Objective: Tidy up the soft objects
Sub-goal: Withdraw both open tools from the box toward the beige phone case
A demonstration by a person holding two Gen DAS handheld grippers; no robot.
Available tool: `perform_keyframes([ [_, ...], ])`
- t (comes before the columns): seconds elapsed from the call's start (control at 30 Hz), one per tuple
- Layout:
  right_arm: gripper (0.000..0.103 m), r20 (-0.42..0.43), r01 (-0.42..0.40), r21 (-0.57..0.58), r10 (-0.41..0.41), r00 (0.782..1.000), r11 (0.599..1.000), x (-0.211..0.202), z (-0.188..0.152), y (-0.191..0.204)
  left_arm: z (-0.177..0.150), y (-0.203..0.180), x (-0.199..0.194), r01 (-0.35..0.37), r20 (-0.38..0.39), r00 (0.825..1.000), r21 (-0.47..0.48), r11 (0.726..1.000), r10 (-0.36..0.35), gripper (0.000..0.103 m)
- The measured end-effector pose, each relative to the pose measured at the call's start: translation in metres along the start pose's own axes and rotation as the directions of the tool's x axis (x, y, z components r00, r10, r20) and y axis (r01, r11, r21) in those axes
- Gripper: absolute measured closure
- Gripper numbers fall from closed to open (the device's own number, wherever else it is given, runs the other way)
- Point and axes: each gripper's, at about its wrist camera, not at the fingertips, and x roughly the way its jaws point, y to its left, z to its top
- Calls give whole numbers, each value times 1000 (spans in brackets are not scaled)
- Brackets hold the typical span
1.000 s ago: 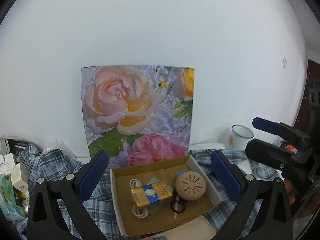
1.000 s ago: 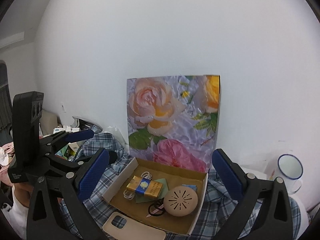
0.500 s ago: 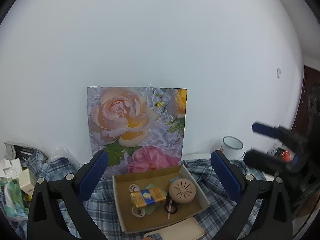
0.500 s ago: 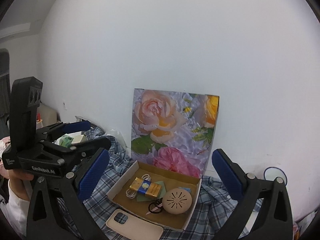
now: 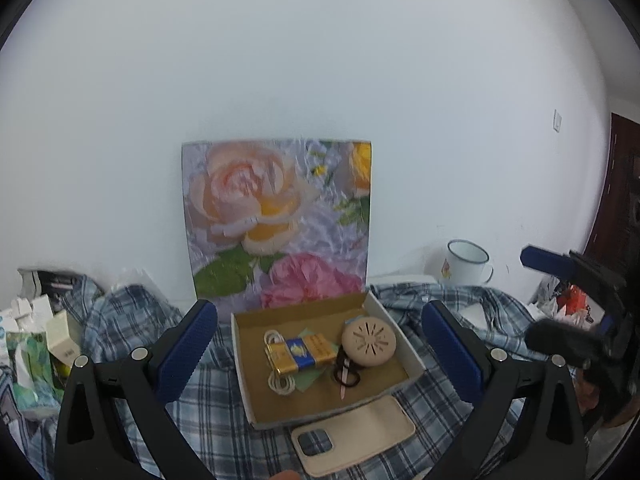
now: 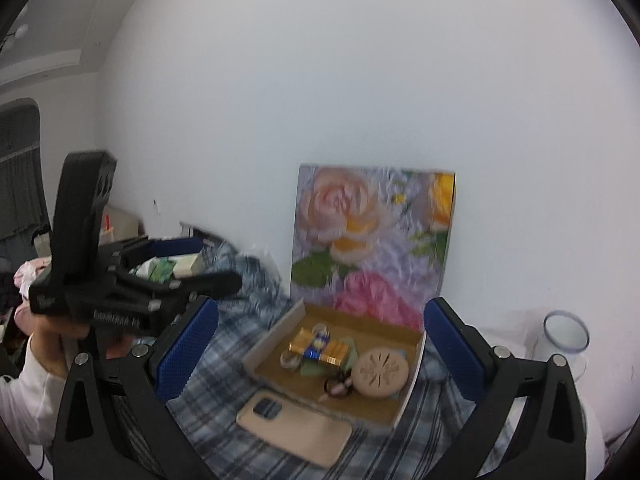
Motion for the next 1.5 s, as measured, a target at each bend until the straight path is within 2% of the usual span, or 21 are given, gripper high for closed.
perform_keyframes([
  [0.2,1,-67,-31,10,32,997,999,6,-38,1,-23,-5,16,-11,-49,999,23,1000,13,0],
  [0.27,1,-93,-69,7,70,993,998,11,-52,2,-31,-4,21,-13,-66,998,25,1000,14,0],
  [0.47,1,-183,-151,6,149,972,989,24,-93,9,-60,2,35,-18,-130,991,-3,1000,18,0],
  [0.77,1,-254,-180,28,181,950,983,32,-124,11,-86,16,50,-27,-198,980,-76,997,11,0],
  [0.93,1,-329,-201,4,191,925,980,37,-142,20,-95,19,60,-24,-225,974,-95,995,2,0],
  [1.07,15,-366,-237,-10,217,905,972,40,-150,24,-103,15,66,-45,-252,967,-62,997,28,0],
  [1.23,21,-437,-249,-17,217,873,968,50,-163,27,-114,14,77,-39,-308,951,-61,997,18,0],
  [1.3,27,-465,-254,-10,221,857,967,54,-168,27,-118,14,82,-37,-329,944,-57,998,17,0],
  [1.43,27,-515,-288,-12,241,823,957,62,-176,32,-128,13,92,-21,-377,926,-78,997,-10,0],
  [1.47,29,-526,-287,-14,236,817,958,64,-179,33,-129,12,94,-15,-385,923,-81,997,-18,0],
  [1.5,38,-536,-287,-13,236,811,958,65,-180,34,-131,11,96,-10,-392,920,-79,997,-22,0],
])
